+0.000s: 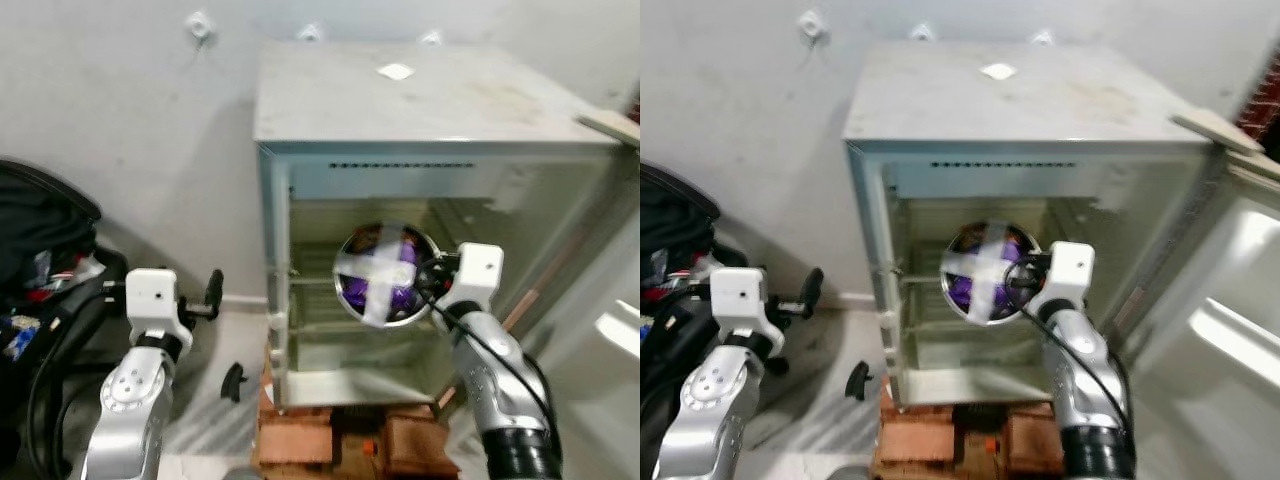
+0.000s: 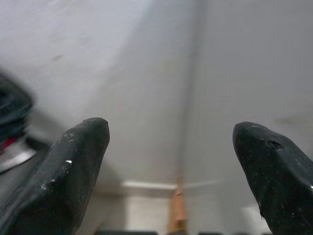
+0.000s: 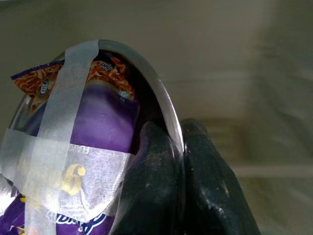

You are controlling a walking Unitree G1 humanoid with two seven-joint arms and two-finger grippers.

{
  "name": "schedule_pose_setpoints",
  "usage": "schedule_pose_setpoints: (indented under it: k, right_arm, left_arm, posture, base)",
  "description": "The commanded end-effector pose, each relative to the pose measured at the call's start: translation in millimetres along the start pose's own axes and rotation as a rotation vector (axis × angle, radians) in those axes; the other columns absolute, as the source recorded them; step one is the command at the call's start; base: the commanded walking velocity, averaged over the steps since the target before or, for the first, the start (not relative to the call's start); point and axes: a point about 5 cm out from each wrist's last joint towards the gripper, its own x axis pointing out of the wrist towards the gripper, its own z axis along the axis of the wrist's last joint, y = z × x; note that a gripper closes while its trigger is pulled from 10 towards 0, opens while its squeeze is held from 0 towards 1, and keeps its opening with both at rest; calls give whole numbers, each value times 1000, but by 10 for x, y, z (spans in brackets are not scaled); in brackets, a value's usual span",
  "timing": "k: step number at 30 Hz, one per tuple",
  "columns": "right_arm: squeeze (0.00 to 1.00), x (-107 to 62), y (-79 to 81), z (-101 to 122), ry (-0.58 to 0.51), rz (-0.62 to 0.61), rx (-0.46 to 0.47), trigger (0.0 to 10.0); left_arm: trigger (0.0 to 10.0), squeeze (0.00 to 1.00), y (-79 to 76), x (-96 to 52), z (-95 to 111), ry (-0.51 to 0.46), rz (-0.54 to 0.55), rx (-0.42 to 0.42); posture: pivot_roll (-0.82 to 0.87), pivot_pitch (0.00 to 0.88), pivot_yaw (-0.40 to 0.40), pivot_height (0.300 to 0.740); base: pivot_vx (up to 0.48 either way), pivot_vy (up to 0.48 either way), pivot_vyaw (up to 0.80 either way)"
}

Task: Restocking fridge

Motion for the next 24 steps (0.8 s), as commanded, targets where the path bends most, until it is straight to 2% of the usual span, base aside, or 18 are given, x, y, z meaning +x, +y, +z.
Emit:
schedule_pose_setpoints:
  k: [1,7,13,16,19,21,24]
  right_arm:
    - [0,14,12,105,-45,11,-4,10000]
    - [0,47,-12,95,-19,10,5,10000]
    - [0,171,-84,85,44,-33,21,10000]
    - [0,309,-34,63,86,-37,41,10000]
    - [0,396,16,60,101,-40,74,10000]
    - [0,497,61,42,123,-76,127,10000]
    - [0,556,103,10,144,-105,170,10000]
  left_arm:
    - [10000,0,3,11,10,7,8,1]
    - [10000,0,12,8,4,13,12,-2]
    - [10000,0,43,-52,-58,66,16,23]
    - [10000,0,91,-109,-83,90,10,31]
    - [10000,0,76,-151,-116,125,-40,-19]
    - [10000,0,110,-230,-96,120,-43,28]
    - [10000,0,148,-294,-84,123,-29,41]
  posture:
    - [102,0,-35,740]
    - [111,0,-40,740]
    - [132,0,-42,740]
    - [155,0,-48,740]
    - [163,9,-51,740]
    - [191,40,-59,740]
    - [219,66,-68,740]
  base:
    - [0,0,0]
    - [0,0,0]
    - [0,0,0]
    - [0,0,0]
    - [0,0,0]
    - [0,0,0]
    - [0,0,0]
